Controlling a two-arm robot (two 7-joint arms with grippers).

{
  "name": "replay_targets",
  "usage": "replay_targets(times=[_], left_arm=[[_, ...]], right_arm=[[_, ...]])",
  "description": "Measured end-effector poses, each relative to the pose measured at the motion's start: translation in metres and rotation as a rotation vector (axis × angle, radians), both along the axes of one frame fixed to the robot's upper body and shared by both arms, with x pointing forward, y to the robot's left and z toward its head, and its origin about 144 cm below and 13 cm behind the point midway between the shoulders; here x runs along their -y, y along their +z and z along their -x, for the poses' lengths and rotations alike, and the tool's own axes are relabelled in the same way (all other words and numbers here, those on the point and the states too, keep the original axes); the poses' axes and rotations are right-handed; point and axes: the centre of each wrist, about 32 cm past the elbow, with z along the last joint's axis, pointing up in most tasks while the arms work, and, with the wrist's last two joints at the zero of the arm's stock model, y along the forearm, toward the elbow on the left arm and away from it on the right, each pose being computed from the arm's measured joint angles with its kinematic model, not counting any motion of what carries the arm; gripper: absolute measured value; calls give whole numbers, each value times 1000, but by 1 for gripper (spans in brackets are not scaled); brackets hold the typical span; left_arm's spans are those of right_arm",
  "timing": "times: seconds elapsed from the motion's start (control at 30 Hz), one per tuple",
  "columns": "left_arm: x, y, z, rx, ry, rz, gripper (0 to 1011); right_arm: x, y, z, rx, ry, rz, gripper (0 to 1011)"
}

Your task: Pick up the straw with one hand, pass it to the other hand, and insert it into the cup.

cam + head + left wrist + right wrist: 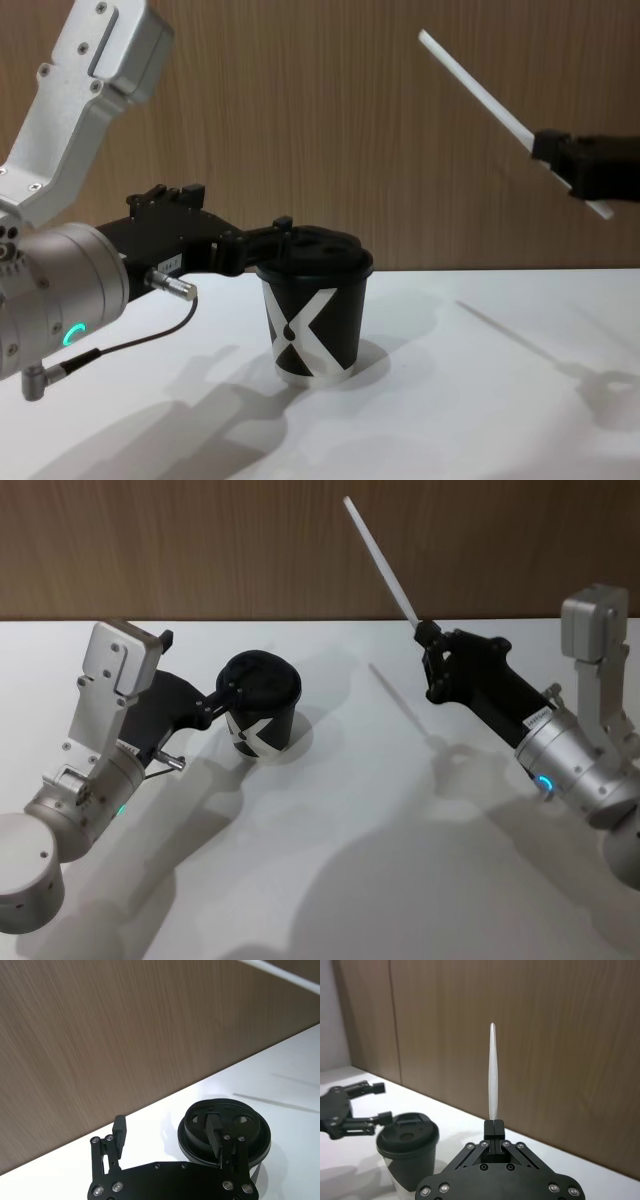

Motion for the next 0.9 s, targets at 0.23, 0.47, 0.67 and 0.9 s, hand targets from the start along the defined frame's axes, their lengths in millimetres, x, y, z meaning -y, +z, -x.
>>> replay_targets(times=[0.23, 0.47, 0.67, 0.9], left_arm=[[0, 0, 0, 0, 0, 0, 1000], [0, 0, 0, 0, 0, 0, 1000], [0, 0, 0, 0, 0, 0, 999], [0, 0, 0, 0, 0, 0, 1000]], right_arm=[[5, 4, -13, 59, 109, -36, 0], [6, 5, -26, 99, 213, -77, 0], [0, 7, -36, 131, 307, -132, 0], [-8, 9, -41, 156, 362, -164, 0]])
